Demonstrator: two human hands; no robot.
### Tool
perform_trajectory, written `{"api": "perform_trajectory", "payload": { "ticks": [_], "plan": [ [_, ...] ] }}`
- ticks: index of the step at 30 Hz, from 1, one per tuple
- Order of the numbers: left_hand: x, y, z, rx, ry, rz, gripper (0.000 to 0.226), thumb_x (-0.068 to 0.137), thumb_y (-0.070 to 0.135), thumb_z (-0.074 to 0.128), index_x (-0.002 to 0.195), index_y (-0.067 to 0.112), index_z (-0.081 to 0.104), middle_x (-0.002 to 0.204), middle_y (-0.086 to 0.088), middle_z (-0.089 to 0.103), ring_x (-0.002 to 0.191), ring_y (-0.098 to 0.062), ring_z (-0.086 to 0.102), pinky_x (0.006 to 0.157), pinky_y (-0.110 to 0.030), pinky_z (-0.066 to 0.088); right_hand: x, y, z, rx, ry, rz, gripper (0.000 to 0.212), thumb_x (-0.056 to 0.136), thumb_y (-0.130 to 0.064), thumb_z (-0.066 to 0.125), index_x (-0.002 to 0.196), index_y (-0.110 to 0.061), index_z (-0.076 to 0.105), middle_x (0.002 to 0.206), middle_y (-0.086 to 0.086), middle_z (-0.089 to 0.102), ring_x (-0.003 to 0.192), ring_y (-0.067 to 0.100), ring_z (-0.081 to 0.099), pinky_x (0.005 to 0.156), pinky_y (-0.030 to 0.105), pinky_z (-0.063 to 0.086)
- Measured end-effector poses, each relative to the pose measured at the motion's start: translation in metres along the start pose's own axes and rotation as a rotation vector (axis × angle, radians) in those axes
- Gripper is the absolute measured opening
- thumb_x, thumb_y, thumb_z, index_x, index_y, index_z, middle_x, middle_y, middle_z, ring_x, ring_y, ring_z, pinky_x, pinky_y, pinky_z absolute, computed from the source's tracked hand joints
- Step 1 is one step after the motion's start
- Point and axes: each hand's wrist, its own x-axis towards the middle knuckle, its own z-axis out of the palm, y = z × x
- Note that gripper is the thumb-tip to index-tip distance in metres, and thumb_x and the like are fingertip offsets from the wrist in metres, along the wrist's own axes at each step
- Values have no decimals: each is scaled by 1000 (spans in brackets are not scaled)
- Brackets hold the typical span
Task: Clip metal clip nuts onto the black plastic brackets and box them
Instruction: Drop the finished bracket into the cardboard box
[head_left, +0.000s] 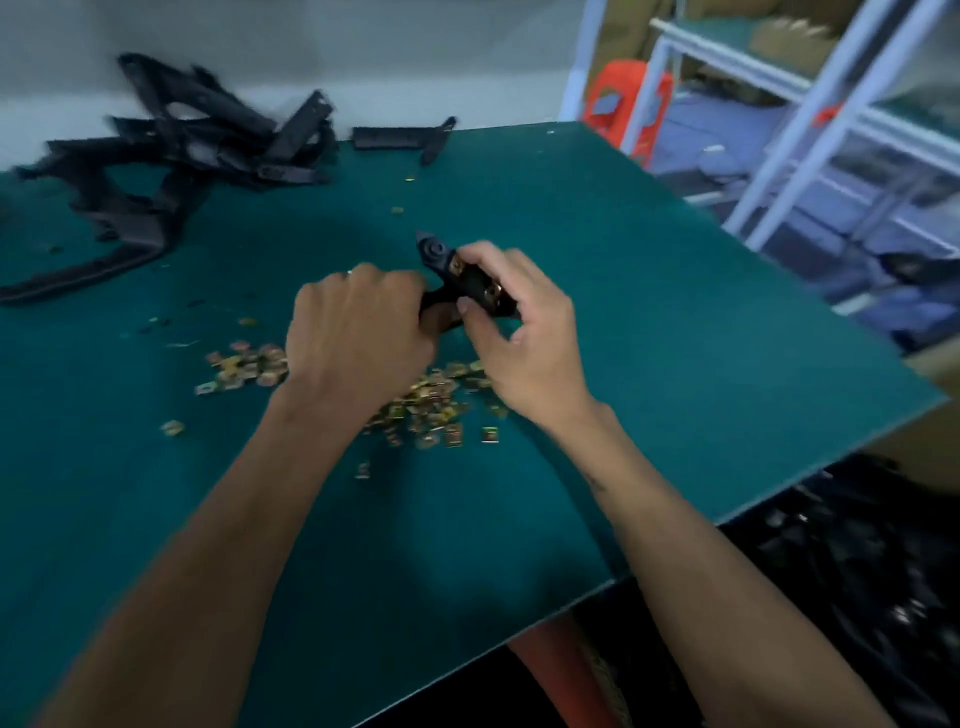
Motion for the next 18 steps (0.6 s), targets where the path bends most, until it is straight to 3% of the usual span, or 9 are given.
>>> {"api": "perform_trajectory", "payload": {
  "ticks": [3, 5, 9, 12, 13, 16, 18],
  "plan": [
    [35, 42, -6, -97, -80, 45, 58, 93, 74, 39, 85, 22, 63, 88, -15, 64, 83, -40, 64, 65, -38, 40, -8, 16, -57, -124, 198, 68, 32, 90, 2, 63, 121, -7, 63, 104, 0, 61, 97, 10, 57, 88, 21, 44],
    [47, 69, -15, -243, -182, 69, 61, 82, 81, 38, 73, 23, 57, 77, -8, 60, 76, -35, 61, 64, -39, 45, -30, 32, -108, -172, 374, 184, 33, 91, 2, 62, 123, -5, 63, 109, 1, 63, 102, 11, 59, 95, 24, 45],
    [51, 179, -18, -763, -335, 132, 51, 82, 59, 57, 68, 10, 58, 65, -12, 63, 68, -32, 67, 61, -44, 52, -118, 54, -197, -238, 583, 488, 31, 98, 3, 59, 130, 5, 58, 127, 15, 64, 121, 25, 60, 109, 42, 47],
    [15, 294, -2, -835, -428, 217, 39, 89, 44, 64, 73, 10, 56, 75, -11, 63, 82, -36, 64, 61, -37, 38, -200, 58, -245, -287, 771, 694, 34, 97, 10, 56, 130, 5, 58, 125, 9, 64, 117, 17, 61, 109, 38, 47],
    [-3, 330, 7, -858, -489, 253, 34, 91, 43, 64, 79, 12, 58, 84, -14, 66, 88, -38, 64, 65, -37, 40, -227, 58, -260, -305, 851, 767, 35, 95, 12, 56, 129, 4, 59, 123, 7, 64, 117, 14, 61, 109, 36, 47],
    [-69, 404, 45, -965, -844, 228, 25, 96, 40, 55, 102, 16, 56, 99, -17, 70, 89, -38, 70, 77, -41, 57, -308, 60, -291, -312, 980, 1039, 33, 95, 13, 56, 124, 0, 62, 122, 9, 66, 120, 23, 62, 109, 38, 46],
    [-112, 425, 73, -1136, -1163, 55, 16, 100, 32, 52, 106, 17, 55, 99, -14, 70, 73, -28, 74, 67, -47, 64, -359, 62, -292, -257, 1013, 1233, 28, 94, 13, 57, 117, -2, 64, 115, 11, 67, 119, 35, 62, 101, 36, 47]
  ]
}}
